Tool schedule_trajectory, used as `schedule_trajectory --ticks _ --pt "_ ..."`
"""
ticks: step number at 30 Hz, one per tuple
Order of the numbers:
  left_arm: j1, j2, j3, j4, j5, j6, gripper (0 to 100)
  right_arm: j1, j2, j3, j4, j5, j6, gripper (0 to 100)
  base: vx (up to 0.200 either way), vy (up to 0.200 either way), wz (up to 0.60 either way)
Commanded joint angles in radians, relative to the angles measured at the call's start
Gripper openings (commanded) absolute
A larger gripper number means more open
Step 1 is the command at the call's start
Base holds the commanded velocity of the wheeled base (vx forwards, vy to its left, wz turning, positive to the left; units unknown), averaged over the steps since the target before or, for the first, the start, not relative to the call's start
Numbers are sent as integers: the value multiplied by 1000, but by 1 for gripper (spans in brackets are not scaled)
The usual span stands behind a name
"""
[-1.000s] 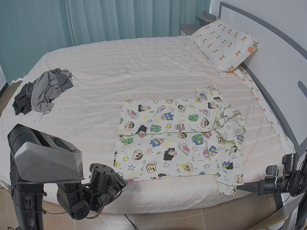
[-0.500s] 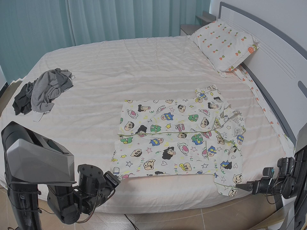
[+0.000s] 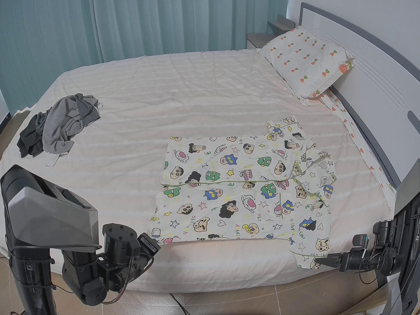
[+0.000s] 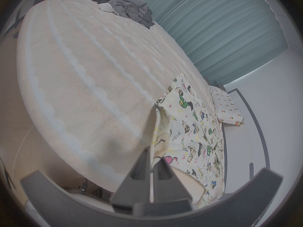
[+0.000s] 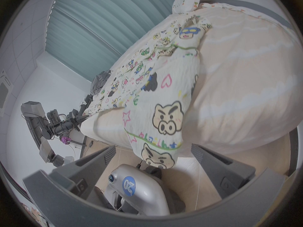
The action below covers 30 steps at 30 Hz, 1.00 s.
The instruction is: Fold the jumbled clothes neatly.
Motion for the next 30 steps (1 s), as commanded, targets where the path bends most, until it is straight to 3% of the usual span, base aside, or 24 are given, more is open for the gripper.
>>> schedule_trajectory --ticks 1,19,20,30 --pt "0 6 -1 0 0 1 0 9 54 -6 -12 0 1 100 0 0 0" --pt "-5 20 -6 0 0 2 0 78 44 -107 -14 0 64 100 0 0 0" --pt "-5 29 -6 0 0 2 0 76 47 -115 -14 -3 64 0 0 0 0" --pt "-5 46 -3 -26 0 4 0 95 51 -96 -14 5 64 0 0 0 0"
